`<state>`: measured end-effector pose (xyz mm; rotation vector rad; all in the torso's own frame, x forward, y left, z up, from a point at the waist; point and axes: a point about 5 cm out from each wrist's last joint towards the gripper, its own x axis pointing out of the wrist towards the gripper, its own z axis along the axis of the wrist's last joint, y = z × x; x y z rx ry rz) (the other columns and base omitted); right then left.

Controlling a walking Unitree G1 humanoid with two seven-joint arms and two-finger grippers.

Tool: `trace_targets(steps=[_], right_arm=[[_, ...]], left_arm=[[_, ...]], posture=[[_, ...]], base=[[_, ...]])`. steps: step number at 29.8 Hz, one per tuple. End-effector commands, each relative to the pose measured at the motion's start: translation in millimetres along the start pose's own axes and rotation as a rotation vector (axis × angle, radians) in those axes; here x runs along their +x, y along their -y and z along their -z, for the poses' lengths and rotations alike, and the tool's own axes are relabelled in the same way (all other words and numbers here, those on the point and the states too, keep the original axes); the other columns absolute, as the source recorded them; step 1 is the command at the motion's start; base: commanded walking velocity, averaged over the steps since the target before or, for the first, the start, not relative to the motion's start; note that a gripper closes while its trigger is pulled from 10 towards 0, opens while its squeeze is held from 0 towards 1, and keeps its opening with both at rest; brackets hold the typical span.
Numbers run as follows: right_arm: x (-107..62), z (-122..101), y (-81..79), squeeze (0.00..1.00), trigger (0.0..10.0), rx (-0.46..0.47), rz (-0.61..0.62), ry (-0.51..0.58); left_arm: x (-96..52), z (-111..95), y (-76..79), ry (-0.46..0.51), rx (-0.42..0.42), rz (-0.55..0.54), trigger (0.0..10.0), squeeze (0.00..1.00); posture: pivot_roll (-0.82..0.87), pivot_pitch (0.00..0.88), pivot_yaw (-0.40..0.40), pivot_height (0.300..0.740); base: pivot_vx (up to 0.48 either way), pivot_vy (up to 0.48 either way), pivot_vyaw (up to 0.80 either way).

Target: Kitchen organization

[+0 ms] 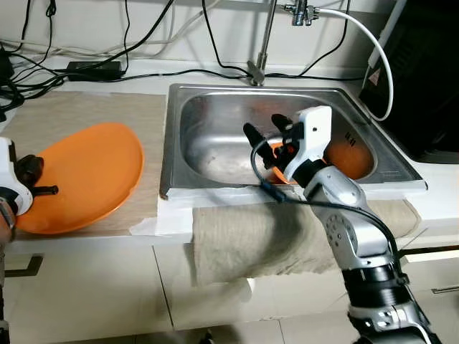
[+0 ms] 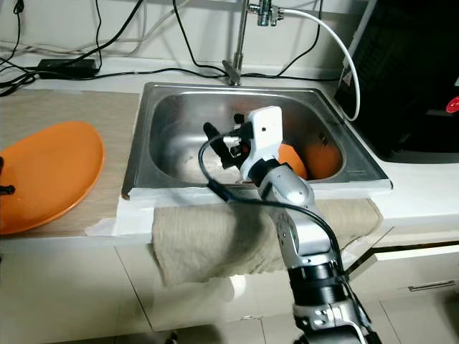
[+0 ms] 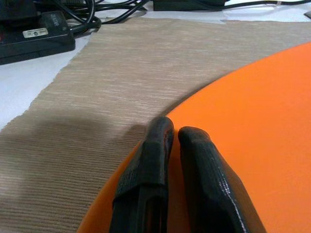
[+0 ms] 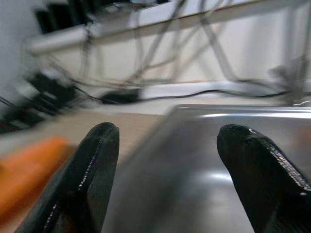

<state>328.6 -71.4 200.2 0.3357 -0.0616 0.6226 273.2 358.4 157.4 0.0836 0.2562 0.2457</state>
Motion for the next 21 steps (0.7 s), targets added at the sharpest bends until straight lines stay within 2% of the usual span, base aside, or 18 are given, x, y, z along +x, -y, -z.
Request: trace_targets(steps=[1,3,6,13,14,18,19,20,21], right_arm=[[8.8,-0.4,-7.3,0.00,10.0,0.102,-0.039,-0.020],[20.9,0.2,-21.5,0.00,10.0,0.186,-0.103,-0.038],[32.5,3.6,-34.1,0.00,10.0,0.248,-0.159,-0.069],[48.0,18.2,-56.1,0.00,10.0,0.369,-0.259,-0.159],[52.3,22.6,-63.5,0.00,10.0,0.406,-0.280,-0.185],[57.8,34.1,-73.9,0.00,10.0,0.403,-0.290,-0.228],[58.6,37.1,-77.6,0.72,10.0,0.392,-0.295,-0.238],[59.0,39.9,-81.4,1.00,10.0,0.371,-0.304,-0.250],[59.3,42.2,-84.9,1.00,10.0,0.352,-0.318,-0.262]], left_arm=[[-3.4,57.5,5.7,-0.231,-0.047,0.008,10.0,0.00],[-2.4,56.8,7.5,-0.226,-0.046,0.013,10.0,0.00],[-1.5,55.5,8.9,-0.219,-0.047,0.018,10.0,0.00],[0.4,53.2,11.5,-0.207,-0.051,0.027,10.0,0.00],[1.0,52.8,11.9,-0.205,-0.053,0.028,10.0,0.00],[1.4,52.3,12.9,-0.203,-0.053,0.031,10.0,0.00],[1.5,52.0,13.5,-0.202,-0.053,0.032,10.0,0.00],[1.4,51.7,13.9,-0.201,-0.052,0.034,10.0,0.00],[1.3,51.4,14.1,-0.200,-0.052,0.034,10.0,0.00]], posture=[[0.13,0.011,-0.105,0.740],[0.14,0.012,-0.107,0.740],[0.14,0.008,-0.106,0.740],[0.16,0.000,-0.110,0.740],[0.16,0.000,-0.109,0.740],[0.16,0.000,-0.111,0.740],[0.16,0.000,-0.111,0.740],[0.17,0.000,-0.112,0.740],[0.17,0.000,-0.113,0.740]], base=[[0.000,0.000,0.00],[0.000,0.000,0.00],[0.000,0.000,0.00],[0.000,0.000,0.00],[0.000,0.000,0.00],[0.000,0.000,0.00],[0.000,0.000,0.00],[0.000,0.000,0.00],[0.000,0.000,0.00]])
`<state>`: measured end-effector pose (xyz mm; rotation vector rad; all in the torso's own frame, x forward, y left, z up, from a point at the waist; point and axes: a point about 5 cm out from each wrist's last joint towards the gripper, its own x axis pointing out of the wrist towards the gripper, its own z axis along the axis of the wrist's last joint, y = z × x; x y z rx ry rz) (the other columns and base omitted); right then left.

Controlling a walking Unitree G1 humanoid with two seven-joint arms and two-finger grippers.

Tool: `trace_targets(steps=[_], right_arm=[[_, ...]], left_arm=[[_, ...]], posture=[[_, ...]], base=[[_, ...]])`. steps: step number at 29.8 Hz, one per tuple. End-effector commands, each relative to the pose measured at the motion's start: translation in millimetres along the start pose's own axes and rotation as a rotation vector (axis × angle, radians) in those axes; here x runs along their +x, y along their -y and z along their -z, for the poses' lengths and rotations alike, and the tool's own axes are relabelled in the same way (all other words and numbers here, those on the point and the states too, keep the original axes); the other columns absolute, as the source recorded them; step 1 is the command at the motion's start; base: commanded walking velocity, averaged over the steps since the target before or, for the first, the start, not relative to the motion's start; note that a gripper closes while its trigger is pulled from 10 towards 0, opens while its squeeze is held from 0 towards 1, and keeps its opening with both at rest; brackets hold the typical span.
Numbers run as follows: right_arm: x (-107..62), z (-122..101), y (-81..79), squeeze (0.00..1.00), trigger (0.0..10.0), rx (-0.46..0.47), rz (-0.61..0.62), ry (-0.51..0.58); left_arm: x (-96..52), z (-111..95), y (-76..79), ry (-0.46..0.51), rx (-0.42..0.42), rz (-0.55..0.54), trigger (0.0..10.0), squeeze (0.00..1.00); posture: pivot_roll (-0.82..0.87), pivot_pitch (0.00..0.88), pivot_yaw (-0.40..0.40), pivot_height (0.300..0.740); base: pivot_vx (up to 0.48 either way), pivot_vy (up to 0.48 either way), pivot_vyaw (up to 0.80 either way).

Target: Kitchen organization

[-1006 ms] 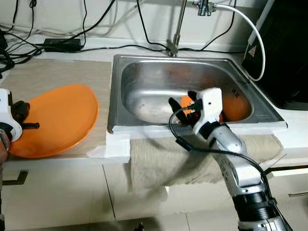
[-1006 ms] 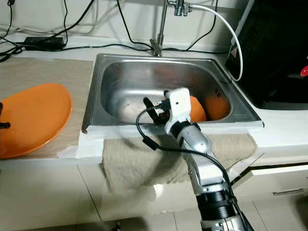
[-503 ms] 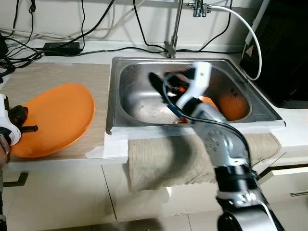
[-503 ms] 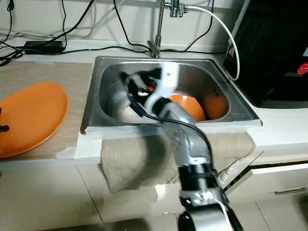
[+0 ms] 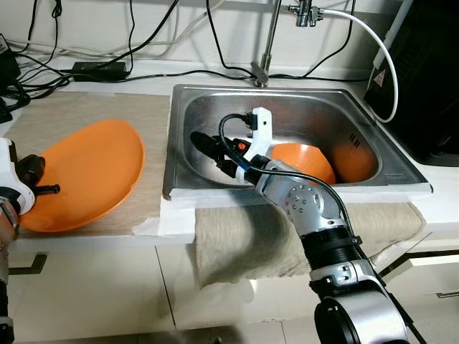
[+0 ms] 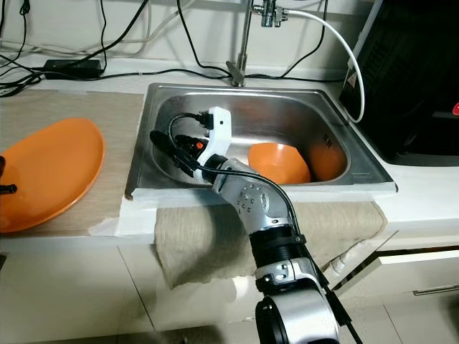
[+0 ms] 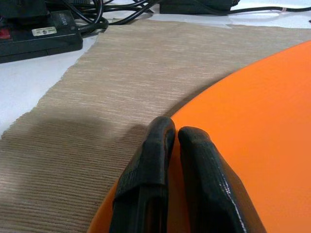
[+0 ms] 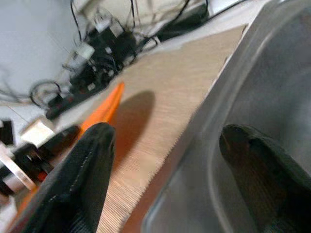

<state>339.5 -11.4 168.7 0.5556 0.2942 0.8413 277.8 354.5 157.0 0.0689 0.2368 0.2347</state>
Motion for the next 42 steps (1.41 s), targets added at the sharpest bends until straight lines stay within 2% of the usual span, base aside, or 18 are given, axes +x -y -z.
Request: trace_targets(steps=[1,9,11,14,15,16,17,27,34,42], right_arm=[[31.0,4.9,-52.2,1.00,10.0,-0.009,-0.161,-0.009],[39.9,10.9,-57.9,1.00,10.0,-0.014,-0.196,-0.044],[43.2,12.1,-62.1,1.00,10.0,-0.007,-0.217,-0.045],[47.3,11.9,-76.6,1.00,10.0,-0.012,-0.289,-0.034],[48.9,11.1,-83.0,0.75,10.0,-0.004,-0.323,-0.032],[49.3,11.0,-84.2,0.75,10.0,-0.003,-0.330,-0.033],[50.5,11.1,-86.5,0.00,10.0,-0.005,-0.335,-0.031],[63.2,22.6,-102.6,0.00,10.0,-0.046,-0.379,-0.061],[68.6,27.5,-106.4,0.00,10.0,-0.086,-0.386,-0.084],[72.8,31.5,-108.5,0.00,10.0,-0.084,-0.395,-0.103]], left_arm=[[-3.1,52.3,8.6,-0.217,-0.038,0.021,10.0,0.00],[-3.7,52.4,9.4,-0.216,-0.037,0.024,10.0,0.00],[-3.5,52.1,10.2,-0.215,-0.036,0.027,10.0,0.00],[-3.0,51.5,11.7,-0.212,-0.035,0.032,10.0,0.00],[-2.9,51.2,12.4,-0.211,-0.034,0.034,10.0,0.00],[-2.9,51.2,12.5,-0.211,-0.034,0.034,10.0,0.00],[-2.9,51.1,12.9,-0.211,-0.034,0.035,10.0,0.00],[-2.5,48.8,16.9,-0.203,-0.032,0.046,10.0,0.00],[-3.1,47.5,20.7,-0.194,-0.035,0.053,10.0,0.00],[-5.9,49.4,21.3,-0.192,-0.043,0.050,10.0,0.00]], posture=[[0.17,0.000,-0.115,0.740],[0.17,0.000,-0.120,0.740],[0.17,0.000,-0.120,0.740],[0.17,0.000,-0.121,0.740],[0.17,0.000,-0.122,0.740],[0.17,0.000,-0.122,0.740],[0.17,0.000,-0.124,0.740],[0.19,0.002,-0.137,0.740],[0.20,0.003,-0.147,0.740],[0.21,0.002,-0.162,0.740]], base=[[0.000,0.000,0.00],[0.000,0.000,0.00],[0.000,0.000,0.00],[0.000,0.000,0.00],[0.000,0.000,0.00],[0.000,0.000,0.00],[0.000,0.000,0.00],[0.000,0.000,0.00],[0.000,0.000,0.00],[0.000,0.000,0.00]])
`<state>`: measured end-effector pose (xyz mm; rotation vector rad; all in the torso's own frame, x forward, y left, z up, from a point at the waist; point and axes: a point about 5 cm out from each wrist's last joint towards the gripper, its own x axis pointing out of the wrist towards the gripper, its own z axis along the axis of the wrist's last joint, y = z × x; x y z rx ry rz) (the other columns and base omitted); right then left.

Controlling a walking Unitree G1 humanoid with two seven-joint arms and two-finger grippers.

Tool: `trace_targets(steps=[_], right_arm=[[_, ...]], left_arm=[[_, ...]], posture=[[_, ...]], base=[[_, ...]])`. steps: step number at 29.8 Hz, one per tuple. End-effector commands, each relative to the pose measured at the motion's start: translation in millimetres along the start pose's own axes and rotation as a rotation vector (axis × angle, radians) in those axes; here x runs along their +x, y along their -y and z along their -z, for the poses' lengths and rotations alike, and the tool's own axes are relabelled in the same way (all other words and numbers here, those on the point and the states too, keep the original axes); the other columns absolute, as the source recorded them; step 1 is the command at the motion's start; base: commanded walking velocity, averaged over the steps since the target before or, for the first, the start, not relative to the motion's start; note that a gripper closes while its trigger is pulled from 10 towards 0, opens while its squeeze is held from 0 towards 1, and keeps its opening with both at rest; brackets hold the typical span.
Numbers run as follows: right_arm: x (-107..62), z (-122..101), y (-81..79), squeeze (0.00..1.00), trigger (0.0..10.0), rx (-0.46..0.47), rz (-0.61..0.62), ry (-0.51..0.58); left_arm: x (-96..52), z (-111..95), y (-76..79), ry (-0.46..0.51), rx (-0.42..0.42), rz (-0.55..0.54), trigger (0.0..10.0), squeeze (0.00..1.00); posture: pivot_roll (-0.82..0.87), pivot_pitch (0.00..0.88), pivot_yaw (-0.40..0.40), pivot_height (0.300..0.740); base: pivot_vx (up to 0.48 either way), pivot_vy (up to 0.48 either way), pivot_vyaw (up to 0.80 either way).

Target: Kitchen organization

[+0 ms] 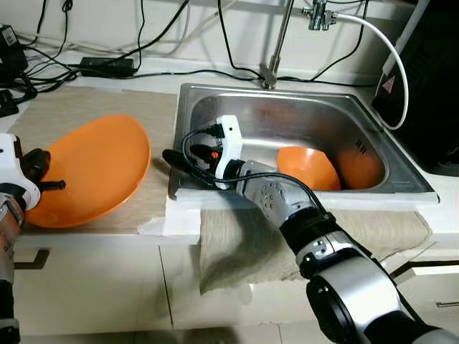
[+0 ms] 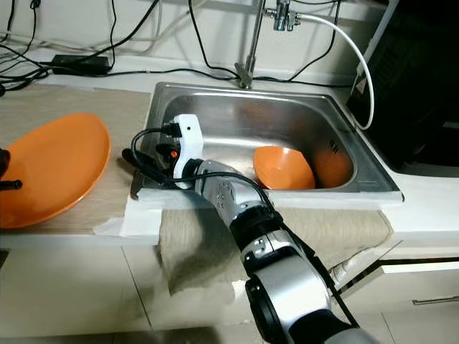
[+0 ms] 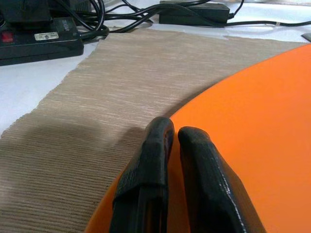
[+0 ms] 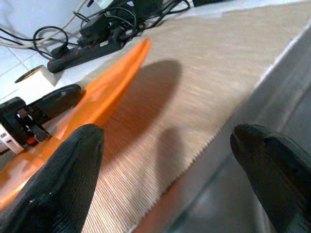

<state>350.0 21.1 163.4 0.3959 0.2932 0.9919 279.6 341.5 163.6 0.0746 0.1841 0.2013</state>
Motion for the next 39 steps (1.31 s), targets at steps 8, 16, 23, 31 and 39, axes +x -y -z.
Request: trace_targets(steps=[8,16,23,31,39], right_arm=[[56.4,0.1,-104.4,0.00,10.0,0.033,-0.329,0.032],[59.2,-0.8,-110.7,0.00,10.0,0.020,-0.358,0.033],[61.3,-1.4,-114.2,0.00,10.0,-0.018,-0.371,0.026],[64.4,1.6,-117.9,0.00,10.0,-0.003,-0.374,0.006],[65.8,6.1,-120.4,0.00,10.0,-0.002,-0.379,-0.003]], left_arm=[[-9.2,56.7,6.5,-0.244,-0.049,0.008,10.0,0.00],[-10.0,56.8,7.8,-0.242,-0.050,0.009,10.0,0.00],[-10.9,57.9,10.4,-0.241,-0.056,0.011,10.0,0.00],[-13.3,59.4,10.4,-0.243,-0.063,0.006,10.0,0.00],[-14.9,59.9,9.7,-0.247,-0.063,0.004,10.0,0.00]], posture=[[0.23,0.000,-0.170,0.740],[0.23,0.000,-0.177,0.740],[0.24,0.000,-0.190,0.740],[0.25,0.000,-0.194,0.740],[0.25,0.004,-0.192,0.740]], base=[[0.000,0.000,0.00],[0.000,0.000,0.00],[0.000,0.000,0.00],[0.000,0.000,0.00],[0.000,0.000,0.00]])
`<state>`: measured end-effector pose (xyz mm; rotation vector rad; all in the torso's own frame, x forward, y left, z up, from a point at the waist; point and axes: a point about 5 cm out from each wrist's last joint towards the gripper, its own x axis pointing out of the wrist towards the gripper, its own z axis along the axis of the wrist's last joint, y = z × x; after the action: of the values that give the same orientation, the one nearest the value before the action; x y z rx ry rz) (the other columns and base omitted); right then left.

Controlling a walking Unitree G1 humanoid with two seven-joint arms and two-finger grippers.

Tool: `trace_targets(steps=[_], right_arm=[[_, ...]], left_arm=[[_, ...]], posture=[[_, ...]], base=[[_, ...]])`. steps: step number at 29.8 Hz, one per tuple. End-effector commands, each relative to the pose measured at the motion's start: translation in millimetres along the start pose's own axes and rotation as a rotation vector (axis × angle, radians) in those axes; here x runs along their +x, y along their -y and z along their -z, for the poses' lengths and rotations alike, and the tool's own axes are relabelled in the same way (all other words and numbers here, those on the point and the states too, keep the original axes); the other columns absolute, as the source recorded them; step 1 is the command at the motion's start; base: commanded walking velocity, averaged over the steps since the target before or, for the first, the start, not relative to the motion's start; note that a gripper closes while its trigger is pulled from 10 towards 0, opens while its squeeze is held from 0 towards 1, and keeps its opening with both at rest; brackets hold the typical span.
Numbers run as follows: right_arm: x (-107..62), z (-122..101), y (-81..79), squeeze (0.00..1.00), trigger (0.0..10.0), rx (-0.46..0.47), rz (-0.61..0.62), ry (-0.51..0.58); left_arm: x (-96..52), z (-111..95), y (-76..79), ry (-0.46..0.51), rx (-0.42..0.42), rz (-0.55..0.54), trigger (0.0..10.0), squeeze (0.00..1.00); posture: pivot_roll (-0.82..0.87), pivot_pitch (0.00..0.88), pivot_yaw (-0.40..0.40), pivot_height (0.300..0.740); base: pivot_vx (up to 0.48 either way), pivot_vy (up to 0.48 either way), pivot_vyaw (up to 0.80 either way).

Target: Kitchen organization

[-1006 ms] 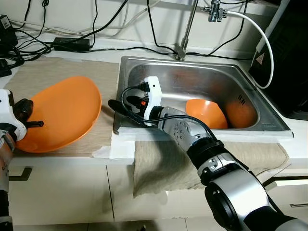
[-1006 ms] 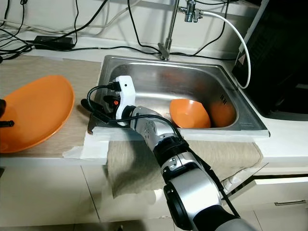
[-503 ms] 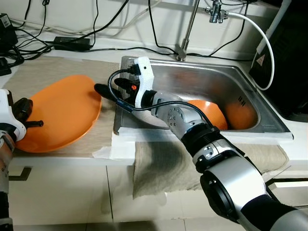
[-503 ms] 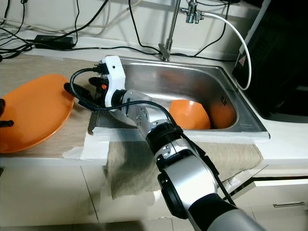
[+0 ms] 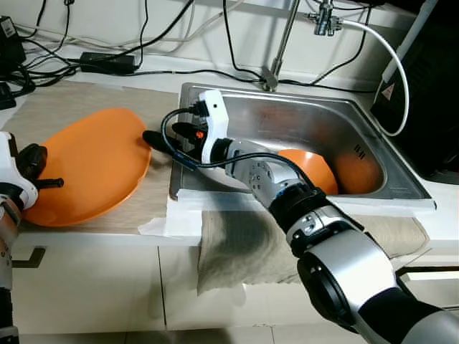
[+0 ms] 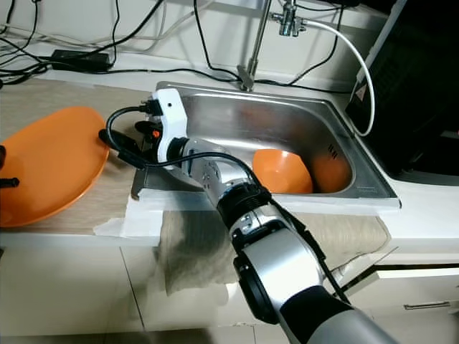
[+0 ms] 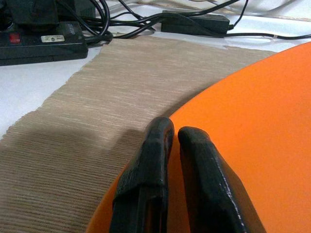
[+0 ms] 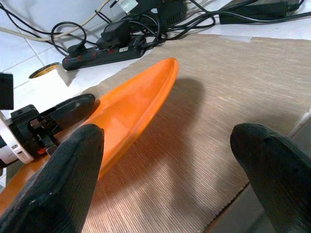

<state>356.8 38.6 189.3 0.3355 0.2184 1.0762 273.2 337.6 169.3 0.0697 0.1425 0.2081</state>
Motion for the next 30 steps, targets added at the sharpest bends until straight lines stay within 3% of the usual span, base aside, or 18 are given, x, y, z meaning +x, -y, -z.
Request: trace_targets(steps=[1,30], right_arm=[[56.9,20.2,-103.2,0.00,10.0,0.090,-0.299,-0.002],[56.9,20.2,-103.2,0.00,10.0,0.090,-0.299,-0.002]], left_arm=[[-9.6,64.2,7.0,-0.287,-0.053,0.010,10.0,0.00],[-9.6,64.2,7.0,-0.287,-0.053,0.010,10.0,0.00]], posture=[[0.25,0.004,-0.192,0.740],[0.25,0.004,-0.192,0.740]], base=[[0.000,0.000,0.00],[0.000,0.000,0.00]])
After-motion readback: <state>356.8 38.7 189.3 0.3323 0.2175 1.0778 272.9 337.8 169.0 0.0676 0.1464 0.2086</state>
